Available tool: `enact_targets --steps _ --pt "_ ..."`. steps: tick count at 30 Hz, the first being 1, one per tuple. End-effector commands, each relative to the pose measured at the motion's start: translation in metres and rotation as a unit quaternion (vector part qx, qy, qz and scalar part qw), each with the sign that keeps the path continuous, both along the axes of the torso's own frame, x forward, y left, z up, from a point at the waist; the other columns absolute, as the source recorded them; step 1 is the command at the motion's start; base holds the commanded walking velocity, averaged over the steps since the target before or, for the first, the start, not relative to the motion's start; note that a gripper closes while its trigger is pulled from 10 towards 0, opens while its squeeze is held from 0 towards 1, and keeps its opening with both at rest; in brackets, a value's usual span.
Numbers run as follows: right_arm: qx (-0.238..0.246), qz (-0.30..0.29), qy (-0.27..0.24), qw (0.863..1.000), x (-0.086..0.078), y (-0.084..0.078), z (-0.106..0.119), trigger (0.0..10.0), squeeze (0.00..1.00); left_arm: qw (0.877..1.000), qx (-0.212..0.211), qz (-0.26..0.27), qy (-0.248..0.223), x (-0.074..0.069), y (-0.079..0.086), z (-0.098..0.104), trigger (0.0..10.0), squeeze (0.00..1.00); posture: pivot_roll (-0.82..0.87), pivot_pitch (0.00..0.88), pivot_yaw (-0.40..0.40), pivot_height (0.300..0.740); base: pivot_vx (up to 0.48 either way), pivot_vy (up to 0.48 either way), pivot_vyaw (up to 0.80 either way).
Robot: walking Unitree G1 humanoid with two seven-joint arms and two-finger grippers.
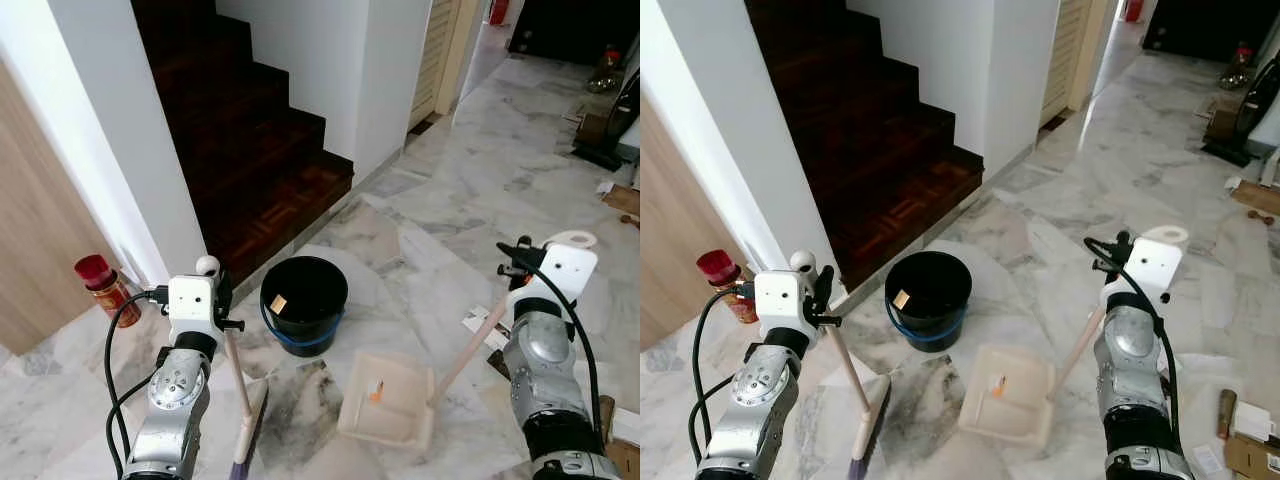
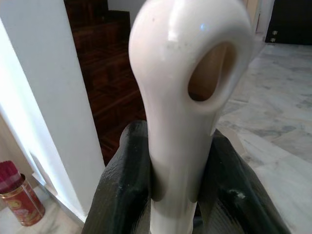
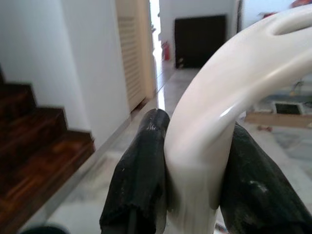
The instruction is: Sweep floor
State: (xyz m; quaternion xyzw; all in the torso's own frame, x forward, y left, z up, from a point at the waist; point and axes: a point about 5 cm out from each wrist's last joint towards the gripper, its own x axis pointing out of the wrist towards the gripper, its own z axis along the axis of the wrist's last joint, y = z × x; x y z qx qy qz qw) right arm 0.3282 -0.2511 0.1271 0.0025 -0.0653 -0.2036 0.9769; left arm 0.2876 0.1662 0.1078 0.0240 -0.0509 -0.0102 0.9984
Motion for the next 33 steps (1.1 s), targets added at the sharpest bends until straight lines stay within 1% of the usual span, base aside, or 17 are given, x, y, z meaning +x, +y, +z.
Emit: enact_targets --steps 1,3,4,5,7,11,14,15,16,18,19,21,24,27,29,30,33 --pt "-0.017 -0.019 -0.084 0.996 0.006 -0.003 0.04 10.0 0.0 1.0 0.006 -0.001 -0.023 0.002 0.002 0.01 10.0 0.0 0.05 0.0 0.021 0.74 0.0 0.0 0.0" --pt "-0.028 -0.037 -0.097 0.994 0.006 -0.005 0.048 10.0 0.0 1.0 0.006 -0.001 -0.023 0.002 0.002 0.01 10.0 0.0 0.05 0.0 0.021 0.74 0.0 0.0 0.0" --pt "-0.028 -0.037 -0.097 0.994 0.006 -0.005 0.048 10.0 0.0 1.0 0.006 -0.001 -0.023 0.002 0.002 0.01 10.0 0.0 0.05 0.0 0.021 0.74 0.0 0.0 0.0" --pt "-0.04 -0.052 -0.114 0.991 0.006 -0.006 0.06 10.0 0.0 1.0 0.007 -0.001 -0.022 0.002 0.001 0.01 10.0 0.0 0.05 0.0 0.021 0.74 0.0 0.0 0.0" --pt "-0.054 -0.071 -0.139 0.986 0.005 -0.008 0.076 10.0 0.0 1.0 0.007 -0.001 -0.022 0.002 0.001 0.01 10.0 0.0 0.05 0.0 0.019 0.74 0.0 0.0 0.0" --pt "-0.061 -0.085 -0.151 0.983 0.003 -0.01 0.084 10.0 0.0 1.0 0.007 -0.001 -0.022 0.002 0.001 0.009 10.0 0.0 0.05 0.0 0.018 0.74 0.0 0.0 0.0" --pt "-0.051 -0.089 -0.168 0.98 0.002 -0.009 0.092 10.0 0.0 1.0 0.007 0.0 -0.021 0.002 0.001 0.009 10.0 0.0 0.05 0.0 0.018 0.74 0.0 0.0 0.0" --pt "-0.035 -0.088 -0.176 0.98 0.003 -0.007 0.096 10.0 0.0 1.0 0.006 0.0 -0.021 0.002 0.001 0.008 10.0 0.0 0.05 0.0 0.016 0.74 0.0 0.0 0.0" --pt "-0.035 -0.088 -0.176 0.98 0.003 -0.007 0.096 10.0 0.0 1.0 0.006 0.0 -0.021 0.002 0.001 0.008 10.0 0.0 0.05 0.0 0.016 0.74 0.0 0.0 0.0" --pt "-0.009 -0.076 -0.183 0.98 0.005 -0.003 0.099 10.0 0.0 1.0 0.007 -0.001 -0.02 0.001 0.0 0.007 10.0 0.0 0.05 0.0 0.015 0.74 0.0 0.0 0.0" --pt "-0.009 -0.076 -0.183 0.98 0.005 -0.003 0.099 10.0 0.0 1.0 0.007 -0.001 -0.02 0.001 0.0 0.007 10.0 0.0 0.05 0.0 0.015 0.74 0.0 0.0 0.0" --pt "0.012 -0.053 -0.189 0.98 0.008 0.006 0.101 10.0 0.0 1.0 0.009 -0.001 -0.016 0.0 0.001 0.005 10.0 0.0 0.05 0.0 0.013 0.74 0.0 0.0 0.0" --pt "0.021 -0.03 -0.191 0.981 0.011 0.014 0.102 10.0 0.0 1.0 0.011 0.006 -0.01 -0.002 0.005 0.002 10.0 0.0 0.05 0.0 0.012 0.74 0.0 0.0 0.0" --pt "0.022 -0.004 -0.194 0.981 0.013 0.024 0.103 10.0 0.0 0.999 0.009 0.036 -0.003 -0.007 0.015 -0.001 10.0 0.0 0.05 0.0 0.011 0.74 0.0 0.0 0.0" --pt "0.025 0.003 -0.194 0.981 0.014 0.026 0.103 10.0 0.0 0.999 0.02 0.048 -0.009 -0.009 0.02 0.0 10.0 0.0 0.05 0.0 0.009 0.74 0.0 0.0 0.0" --pt "0.026 0.01 -0.194 0.981 0.015 0.029 0.103 10.0 0.0 0.998 0.028 0.063 -0.012 -0.011 0.025 0.0 10.0 0.0 0.06 0.0 0.008 0.74 0.0 0.0 0.0" --pt "0.031 0.024 -0.195 0.98 0.017 0.035 0.104 10.0 0.0 0.995 0.036 0.087 -0.014 -0.013 0.034 0.0 10.0 0.0 0.06 0.0 0.008 0.74 0.0 0.0 0.0"
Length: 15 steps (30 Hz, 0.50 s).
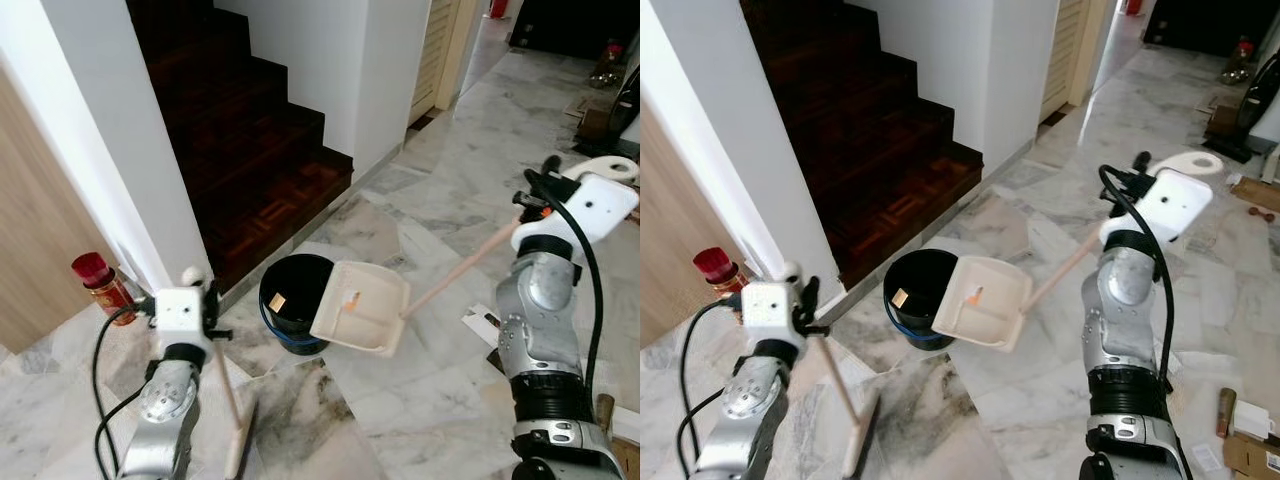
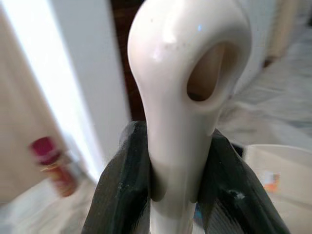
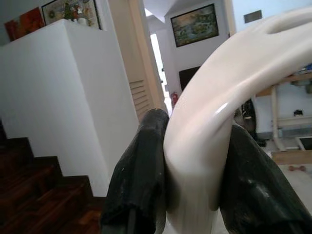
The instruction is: Sweep floor
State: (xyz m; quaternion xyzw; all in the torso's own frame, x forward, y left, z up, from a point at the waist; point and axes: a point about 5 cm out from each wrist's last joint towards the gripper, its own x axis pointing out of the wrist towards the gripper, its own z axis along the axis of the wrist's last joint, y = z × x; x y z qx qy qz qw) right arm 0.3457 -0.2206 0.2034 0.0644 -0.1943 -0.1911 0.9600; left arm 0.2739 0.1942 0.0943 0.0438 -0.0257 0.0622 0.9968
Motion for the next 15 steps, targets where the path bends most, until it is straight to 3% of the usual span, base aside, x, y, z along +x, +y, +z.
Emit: enact_targets --steps 1,11,15 --pt "-0.003 0.019 -0.059 0.998 0.0 0.009 0.029 10.0 0.0 0.999 0.03 0.019 -0.037 0.0 0.009 0.014 10.0 0.0 0.06 0.0 0.007 0.74 0.0 0.0 0.0" --pt "0.0 0.065 -0.068 0.996 0.005 0.021 0.035 10.0 0.0 0.999 0.026 0.008 -0.04 0.001 0.0 0.013 10.0 0.0 0.06 0.0 0.003 0.74 0.0 0.0 0.0" --pt "-0.024 0.103 -0.063 0.992 0.006 0.035 0.035 10.0 0.0 0.999 0.025 0.013 -0.036 0.001 -0.002 0.012 10.0 0.0 0.05 0.0 0.0 0.74 0.0 0.0 0.0"
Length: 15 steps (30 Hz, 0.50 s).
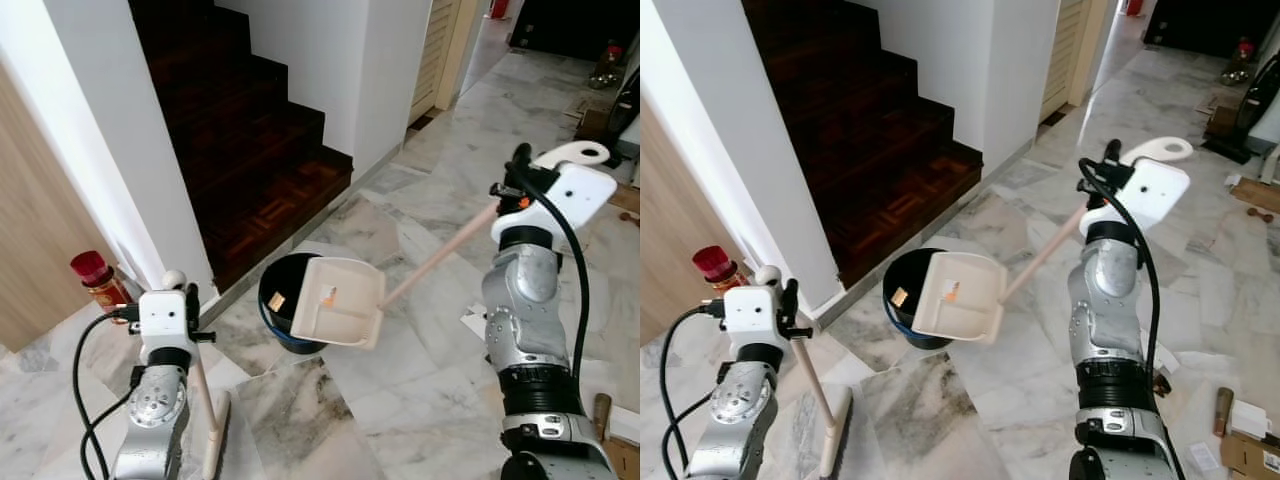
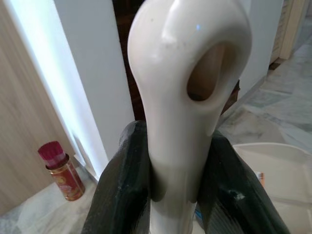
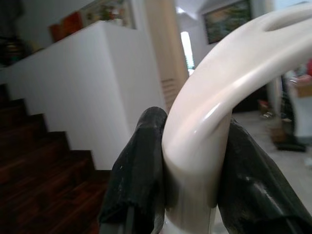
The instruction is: Sweep floor
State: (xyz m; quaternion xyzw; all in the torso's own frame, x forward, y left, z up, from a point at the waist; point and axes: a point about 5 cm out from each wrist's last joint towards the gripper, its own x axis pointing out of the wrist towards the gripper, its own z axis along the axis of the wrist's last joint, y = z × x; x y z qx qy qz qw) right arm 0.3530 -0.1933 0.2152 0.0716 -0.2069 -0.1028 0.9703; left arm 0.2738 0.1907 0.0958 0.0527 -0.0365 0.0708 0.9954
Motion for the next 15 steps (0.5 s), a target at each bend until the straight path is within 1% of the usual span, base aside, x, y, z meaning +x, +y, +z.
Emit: enact_targets --steps 1,8,12,15 --pt "-0.009 0.018 -0.046 0.999 -0.0013 0.008 0.0231 10.0 0.0 1.0 0.015 0.004 -0.026 0.0017 0.0013 0.0108 10.0 0.0 0.05 0.0 0.0 0.74 0.0 0.0 0.0" --pt "-0.009 0.026 -0.051 0.998 -0.0003 0.0098 0.0258 10.0 0.0 1.0 0.013 0.005 -0.028 0.0014 0.0021 0.0113 10.0 0.0 0.06 0.0 -0.002 0.74 0.281 0.0 0.0" --pt "0.001 0.037 -0.056 0.998 0.0 0.0124 0.0283 10.0 0.0 1.0 0.01 0.004 -0.029 0.0019 0.0016 0.0118 10.0 0.0 0.06 0.0 -0.006 0.74 0.304 0.0 0.0" --pt "-0.01 0.042 -0.052 0.998 0.0005 0.015 0.0286 10.0 0.0 1.0 0.009 0.003 -0.028 0.0022 0.0004 0.0112 10.0 0.0 0.06 0.0 -0.006 0.74 0.307 0.0 0.0"
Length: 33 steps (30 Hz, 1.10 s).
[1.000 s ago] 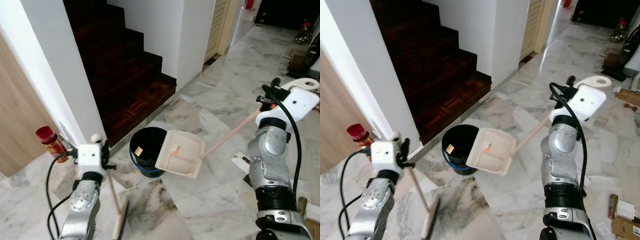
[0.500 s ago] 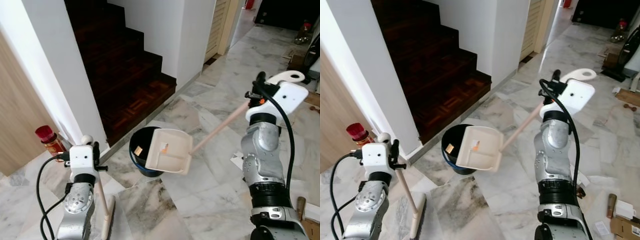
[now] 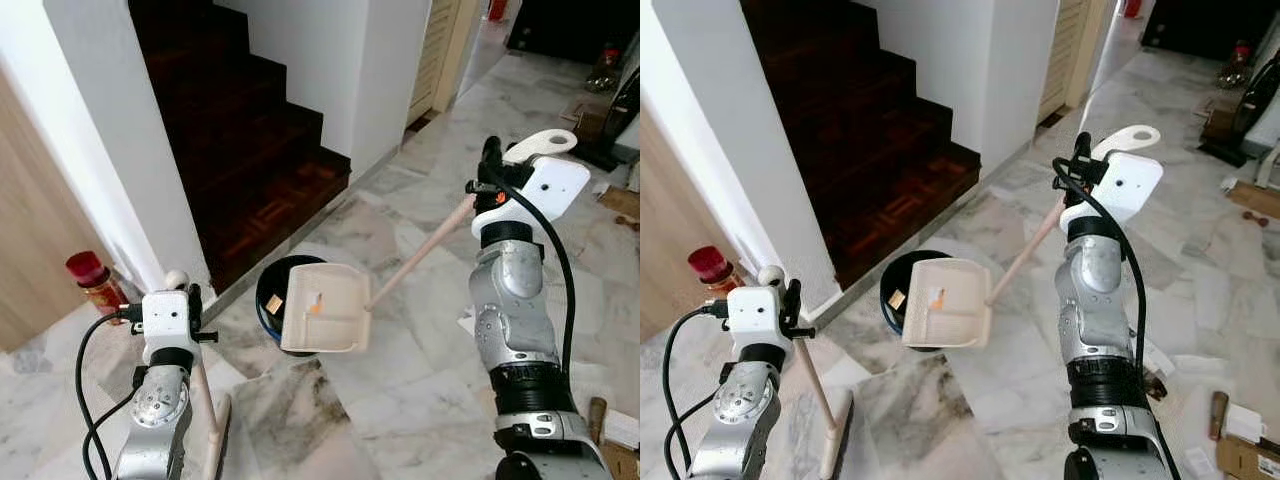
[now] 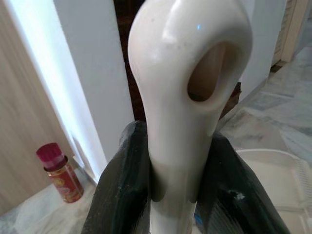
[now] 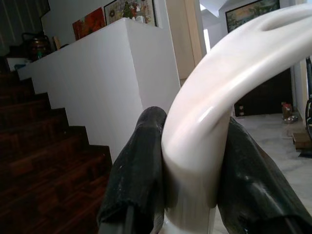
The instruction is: Sweep floor
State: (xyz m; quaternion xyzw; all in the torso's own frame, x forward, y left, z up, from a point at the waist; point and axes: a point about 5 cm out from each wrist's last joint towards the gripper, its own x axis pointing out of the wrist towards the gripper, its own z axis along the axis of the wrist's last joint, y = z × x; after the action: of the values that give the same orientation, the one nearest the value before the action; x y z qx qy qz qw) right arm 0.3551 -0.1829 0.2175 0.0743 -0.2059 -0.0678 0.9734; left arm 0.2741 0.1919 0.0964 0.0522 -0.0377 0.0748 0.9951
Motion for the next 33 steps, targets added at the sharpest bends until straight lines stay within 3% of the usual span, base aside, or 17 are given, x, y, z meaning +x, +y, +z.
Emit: enact_targets --steps 1,7,33 --pt "-0.008 0.009 -0.05 0.999 -0.002 0.005 0.026 10.0 0.0 1.0 0.01 -0.001 -0.026 0.002 -0.001 0.01 10.0 0.0 0.06 0.0 -0.006 0.74 0.315 0.0 0.0" --pt "-0.01 0.019 -0.06 0.998 -0.002 0.009 0.03 10.0 0.0 1.0 0.009 -0.002 -0.025 0.003 -0.002 0.01 10.0 0.0 0.06 0.0 -0.005 0.74 0.314 0.0 0.4" --pt "0.008 0.046 -0.094 0.994 -0.003 0.016 0.051 10.0 0.0 0.999 0.002 -0.002 -0.036 0.004 -0.004 0.014 10.0 0.0 0.06 0.0 -0.016 0.74 0.32 0.0 0.0"
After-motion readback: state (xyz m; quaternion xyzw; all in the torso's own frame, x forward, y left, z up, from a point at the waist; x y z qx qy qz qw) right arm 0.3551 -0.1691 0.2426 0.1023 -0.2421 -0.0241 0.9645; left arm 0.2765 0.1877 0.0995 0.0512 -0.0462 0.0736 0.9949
